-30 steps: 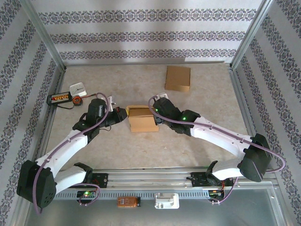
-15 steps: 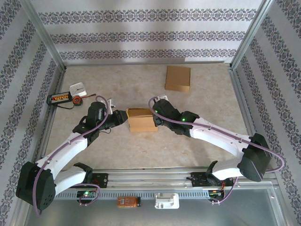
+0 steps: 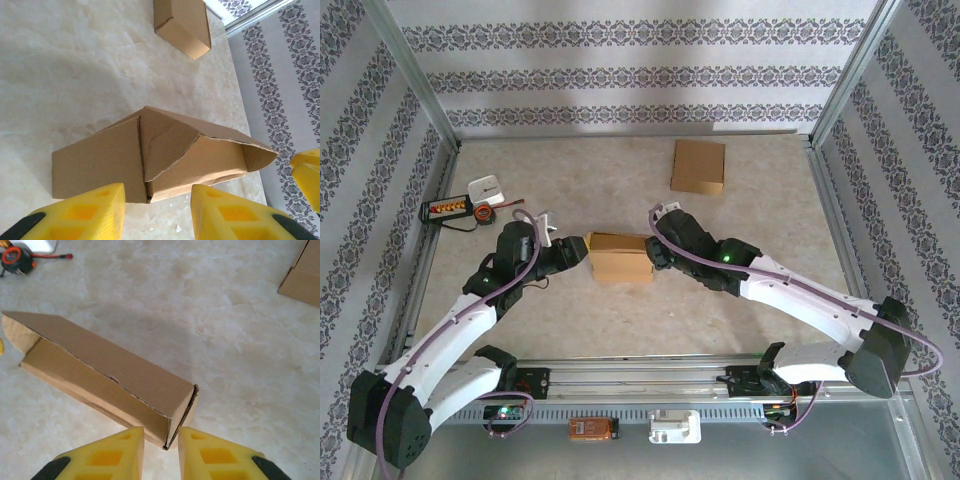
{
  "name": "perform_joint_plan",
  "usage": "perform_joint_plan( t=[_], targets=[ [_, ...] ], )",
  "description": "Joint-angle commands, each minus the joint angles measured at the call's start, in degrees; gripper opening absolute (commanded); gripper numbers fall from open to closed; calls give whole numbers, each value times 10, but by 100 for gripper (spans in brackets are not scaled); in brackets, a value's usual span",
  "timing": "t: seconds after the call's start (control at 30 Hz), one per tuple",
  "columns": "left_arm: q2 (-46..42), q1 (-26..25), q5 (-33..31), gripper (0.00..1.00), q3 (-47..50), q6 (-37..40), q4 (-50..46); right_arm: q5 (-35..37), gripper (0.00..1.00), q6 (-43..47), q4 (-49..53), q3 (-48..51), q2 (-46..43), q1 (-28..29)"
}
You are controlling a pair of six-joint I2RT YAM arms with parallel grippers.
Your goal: Fold the paper box
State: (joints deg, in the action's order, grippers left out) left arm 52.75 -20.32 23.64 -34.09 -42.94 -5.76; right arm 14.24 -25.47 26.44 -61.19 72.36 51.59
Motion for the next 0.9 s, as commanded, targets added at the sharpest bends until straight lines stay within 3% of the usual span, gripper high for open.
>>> perform_joint_plan(
  t=[0.0, 0.23, 0.47, 0.7, 0.87],
  targets=[
    [-2, -6, -30, 39, -37, 5, -20, 8, 30, 2, -1, -31, -5, -9],
    [74, -6, -32, 39, -103, 8, -16, -43, 33, -20, 8, -53, 39, -49],
    [127, -7, 13, 39, -102, 5, 18, -100, 40, -31, 5, -53, 74, -68],
    [129, -7, 16, 18, -69, 7, 9, -104, 36, -33, 5, -39, 92, -67],
    [134, -7, 29, 12, -28, -11, 31, -102, 34, -31, 5, -17, 96, -67]
  ],
)
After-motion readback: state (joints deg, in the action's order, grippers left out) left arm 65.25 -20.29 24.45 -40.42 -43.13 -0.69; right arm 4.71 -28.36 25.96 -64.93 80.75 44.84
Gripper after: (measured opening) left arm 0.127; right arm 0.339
